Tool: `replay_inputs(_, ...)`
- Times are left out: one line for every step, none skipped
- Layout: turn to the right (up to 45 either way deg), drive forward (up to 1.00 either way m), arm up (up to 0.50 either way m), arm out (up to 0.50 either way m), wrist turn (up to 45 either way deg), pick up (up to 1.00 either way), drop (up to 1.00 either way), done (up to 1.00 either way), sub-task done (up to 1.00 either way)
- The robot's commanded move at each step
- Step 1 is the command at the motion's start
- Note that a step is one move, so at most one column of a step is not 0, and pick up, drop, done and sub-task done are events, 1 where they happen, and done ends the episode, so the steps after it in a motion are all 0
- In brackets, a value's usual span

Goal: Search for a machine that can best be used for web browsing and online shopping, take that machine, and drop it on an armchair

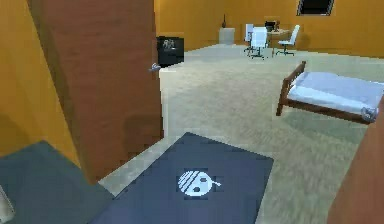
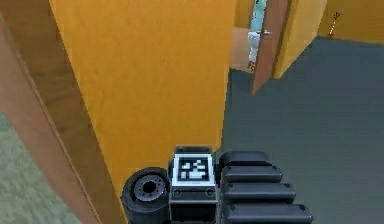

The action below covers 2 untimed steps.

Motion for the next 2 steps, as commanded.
replay_inputs(9.0,0.0,0.0,0.0,0.0,0.0,0.0,0.0,0.0)
replay_inputs(0.0,1.0,0.0,0.0,0.0,0.0,0.0,0.0,0.0)
